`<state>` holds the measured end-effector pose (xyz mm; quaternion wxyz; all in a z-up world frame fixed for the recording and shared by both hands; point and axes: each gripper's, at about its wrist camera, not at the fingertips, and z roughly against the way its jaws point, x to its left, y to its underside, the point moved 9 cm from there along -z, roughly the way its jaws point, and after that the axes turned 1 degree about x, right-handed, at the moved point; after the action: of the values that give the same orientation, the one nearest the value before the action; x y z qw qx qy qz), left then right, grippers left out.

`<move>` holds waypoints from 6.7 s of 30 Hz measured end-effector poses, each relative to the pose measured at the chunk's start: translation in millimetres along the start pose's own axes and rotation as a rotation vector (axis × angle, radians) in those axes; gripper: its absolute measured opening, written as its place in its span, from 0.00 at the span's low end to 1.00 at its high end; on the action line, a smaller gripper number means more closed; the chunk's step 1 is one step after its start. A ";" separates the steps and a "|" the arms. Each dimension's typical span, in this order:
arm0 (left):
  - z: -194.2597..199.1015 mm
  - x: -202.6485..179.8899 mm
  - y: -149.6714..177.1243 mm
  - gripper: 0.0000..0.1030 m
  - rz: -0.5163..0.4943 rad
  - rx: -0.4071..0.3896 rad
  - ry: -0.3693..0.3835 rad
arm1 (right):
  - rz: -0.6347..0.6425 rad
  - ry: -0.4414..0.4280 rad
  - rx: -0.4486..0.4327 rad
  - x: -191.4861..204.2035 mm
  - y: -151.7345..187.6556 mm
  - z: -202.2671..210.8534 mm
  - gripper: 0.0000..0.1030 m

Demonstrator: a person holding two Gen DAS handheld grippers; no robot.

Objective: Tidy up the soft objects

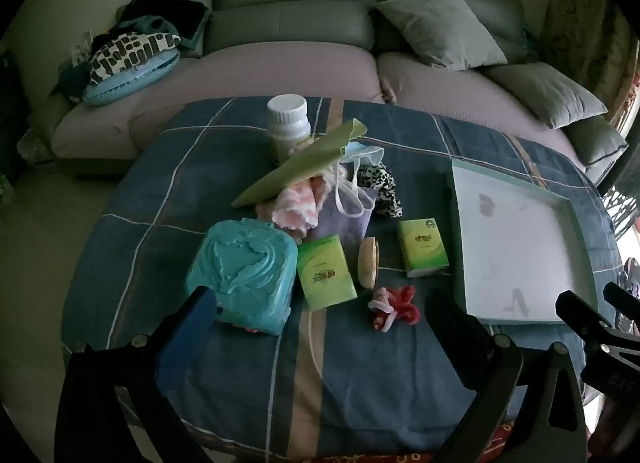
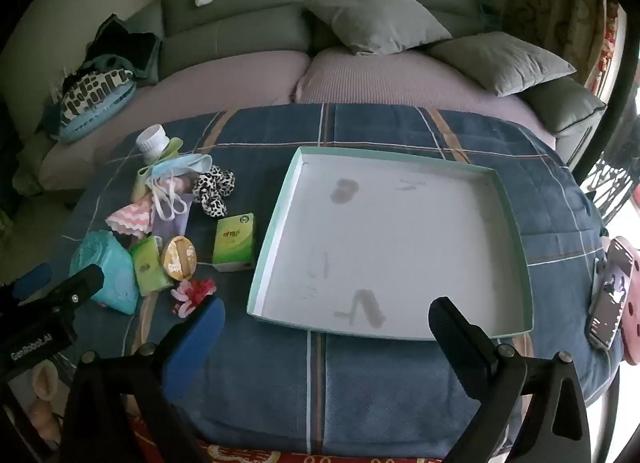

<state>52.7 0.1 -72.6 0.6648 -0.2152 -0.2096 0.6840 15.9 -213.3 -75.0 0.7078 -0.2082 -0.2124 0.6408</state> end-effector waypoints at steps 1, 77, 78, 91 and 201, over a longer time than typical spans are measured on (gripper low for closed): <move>0.1 0.1 -0.1 1.00 0.001 0.000 0.001 | 0.000 -0.001 0.001 -0.1 -0.1 0.3 1.00; 0.4 12.9 7.2 1.00 0.035 0.037 0.003 | -0.007 -0.002 -0.011 -4.1 -1.4 10.5 1.00; 0.4 12.8 7.4 1.00 0.035 0.037 0.003 | -0.007 -0.002 -0.011 -4.1 -1.4 10.4 1.00; -1.3 14.1 8.9 1.00 0.039 0.042 0.001 | -0.007 -0.001 -0.009 -3.7 -0.9 10.3 1.00; -131.2 22.2 -128.6 0.28 0.074 -0.051 -0.075 | 0.018 -0.211 0.020 73.6 -112.9 -113.9 1.00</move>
<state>232.7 26.0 -106.8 0.6252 -0.2141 -0.2437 0.7099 179.4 -153.0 -102.2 0.6777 -0.1345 -0.2771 0.6677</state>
